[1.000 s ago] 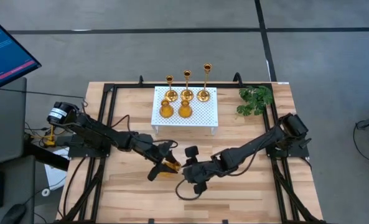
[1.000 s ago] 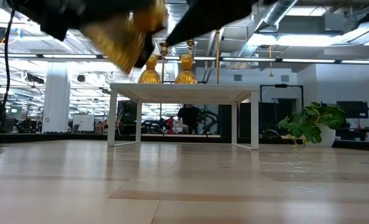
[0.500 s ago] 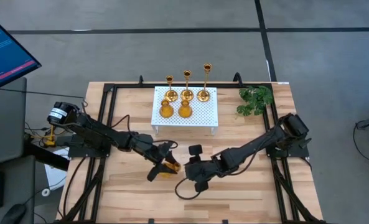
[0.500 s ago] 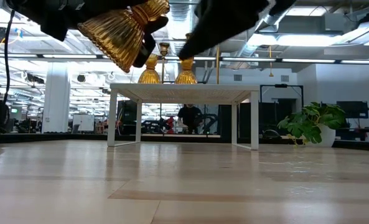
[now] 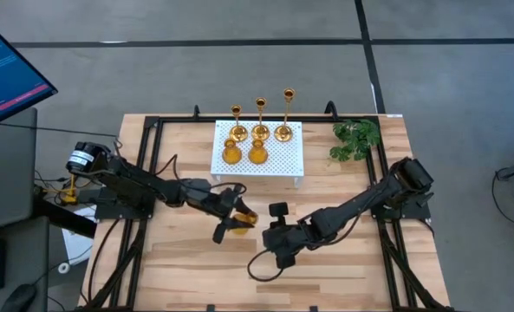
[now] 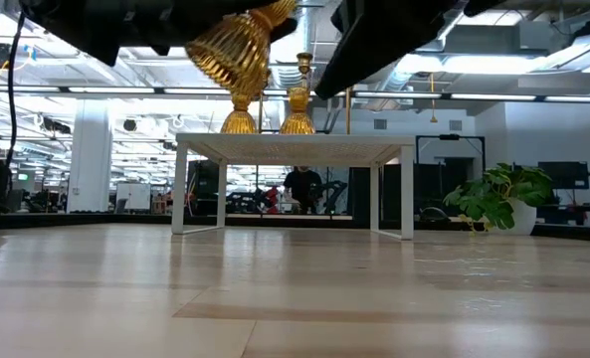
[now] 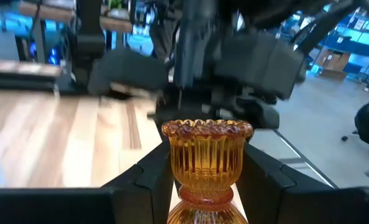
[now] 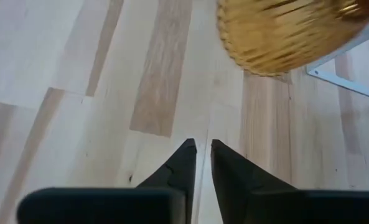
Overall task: Pick & Place candle stick holders
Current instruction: Put the yellow glass candle holder on the shelf aligned with the other yellow glass candle holders
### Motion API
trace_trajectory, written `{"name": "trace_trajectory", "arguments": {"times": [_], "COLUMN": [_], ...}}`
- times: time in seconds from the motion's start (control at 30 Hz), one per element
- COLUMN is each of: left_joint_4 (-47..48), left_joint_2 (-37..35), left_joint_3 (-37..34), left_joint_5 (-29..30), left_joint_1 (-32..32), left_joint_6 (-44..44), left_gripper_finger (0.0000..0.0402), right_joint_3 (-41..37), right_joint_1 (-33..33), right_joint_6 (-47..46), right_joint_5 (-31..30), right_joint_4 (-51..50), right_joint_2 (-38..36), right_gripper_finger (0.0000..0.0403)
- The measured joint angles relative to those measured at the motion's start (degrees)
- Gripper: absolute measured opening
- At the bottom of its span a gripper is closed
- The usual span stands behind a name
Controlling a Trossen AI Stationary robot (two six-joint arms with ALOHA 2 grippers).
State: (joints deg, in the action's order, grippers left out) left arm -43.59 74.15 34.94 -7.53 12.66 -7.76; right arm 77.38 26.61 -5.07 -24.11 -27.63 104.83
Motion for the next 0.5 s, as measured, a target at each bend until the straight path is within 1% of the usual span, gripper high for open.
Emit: {"name": "trace_trajectory", "arguments": {"times": [0.1, 0.2, 0.33, 0.4, 0.5], "left_joint_4": [-2.3, -7.5, -18.7, -20.8, -21.2], "left_joint_2": [0.2, 2.4, 9.3, 13.3, 18.6], "left_joint_3": [0.0, -0.1, 0.3, 2.0, 7.0], "left_joint_5": [0.3, 3.0, 3.6, 3.8, 3.5], "left_joint_1": [-0.3, -0.6, -3.2, -4.8, -6.9], "left_joint_6": [2.0, 4.5, 4.2, 3.7, 3.5], "left_gripper_finger": [0.0145, 0.0145, 0.0145, 0.0145, 0.0145], "right_joint_3": [0.0, 0.0, 0.0, 0.0, 0.0], "right_joint_1": [0.7, 1.6, 3.2, 4.1, 5.6], "right_joint_6": [-1.2, -5.1, -12.0, -14.5, -18.9], "right_joint_5": [-1.1, -5.3, -10.1, -10.9, -12.8], "right_joint_4": [-1.1, -6.8, -15.2, -18.7, -24.3], "right_joint_2": [0.0, 0.0, 0.0, 0.0, 0.0], "right_gripper_finger": [0.0026, 0.0006, 0.0004, 0.0001, 0.0001]}}
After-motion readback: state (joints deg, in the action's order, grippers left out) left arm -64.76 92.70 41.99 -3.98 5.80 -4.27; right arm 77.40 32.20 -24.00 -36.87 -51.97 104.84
